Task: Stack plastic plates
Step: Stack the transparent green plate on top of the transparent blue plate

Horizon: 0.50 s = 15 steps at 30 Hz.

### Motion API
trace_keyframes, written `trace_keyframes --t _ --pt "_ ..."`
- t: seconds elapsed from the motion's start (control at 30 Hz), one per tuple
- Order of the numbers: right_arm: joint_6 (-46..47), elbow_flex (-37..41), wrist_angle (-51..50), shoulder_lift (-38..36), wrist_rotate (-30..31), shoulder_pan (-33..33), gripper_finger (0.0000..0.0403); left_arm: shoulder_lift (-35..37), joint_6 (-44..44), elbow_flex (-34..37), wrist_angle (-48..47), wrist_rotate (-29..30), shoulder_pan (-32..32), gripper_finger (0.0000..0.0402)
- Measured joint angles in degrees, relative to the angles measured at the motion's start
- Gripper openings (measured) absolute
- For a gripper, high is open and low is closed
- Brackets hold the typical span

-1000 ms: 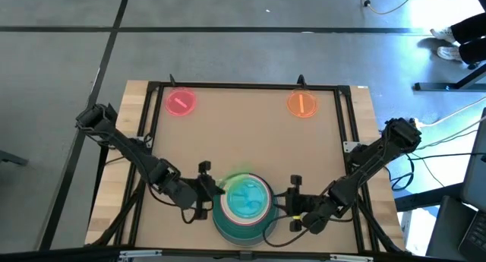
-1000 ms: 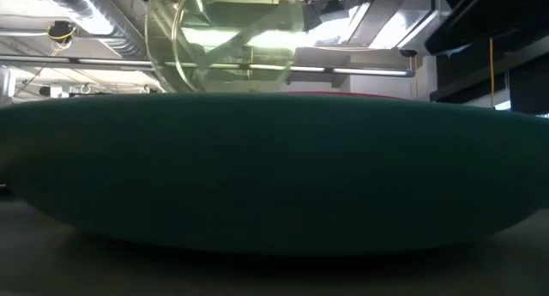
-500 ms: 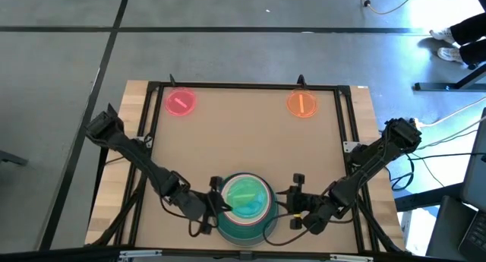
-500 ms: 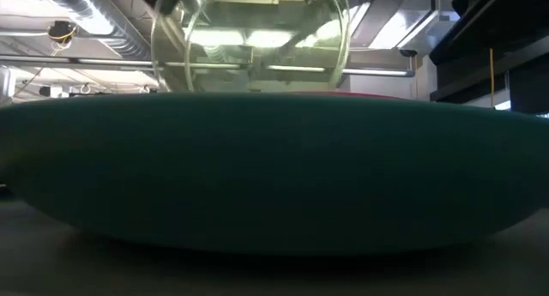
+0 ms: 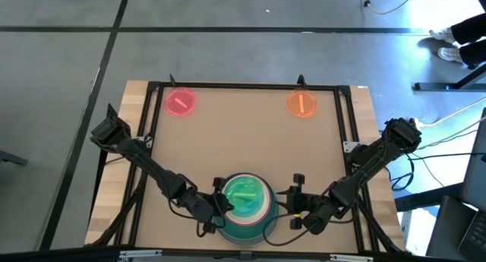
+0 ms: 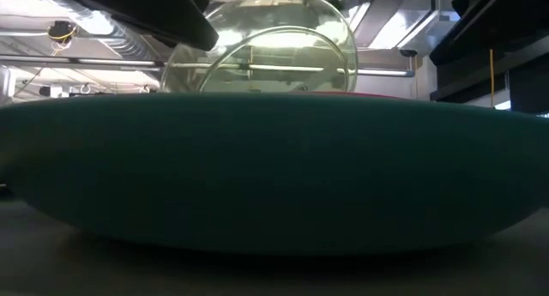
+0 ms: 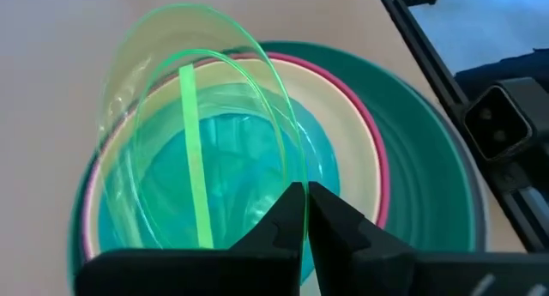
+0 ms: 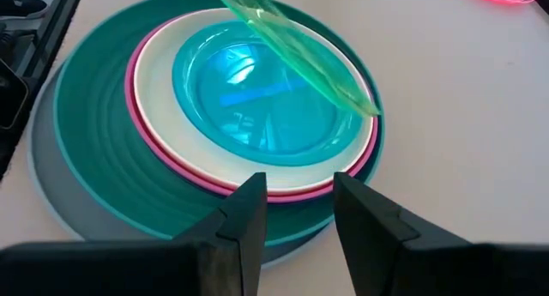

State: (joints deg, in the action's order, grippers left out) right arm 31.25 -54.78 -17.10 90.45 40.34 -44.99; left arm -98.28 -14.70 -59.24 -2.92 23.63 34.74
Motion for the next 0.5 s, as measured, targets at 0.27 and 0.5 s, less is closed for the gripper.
trace_keyframes --t 0.27,0.5 --pt "0.01 0.00 0.02 0.02 0.00 0.00 0.0127 0.00 -0.09 0.00 -0.63 -0.71 -0.02 0.0054" --pt "0.00 0.00 0.04 0.02 -0.02 0.00 0.0127 0.00 -0.13 0.00 -0.59 -0.77 0.00 0.0109"
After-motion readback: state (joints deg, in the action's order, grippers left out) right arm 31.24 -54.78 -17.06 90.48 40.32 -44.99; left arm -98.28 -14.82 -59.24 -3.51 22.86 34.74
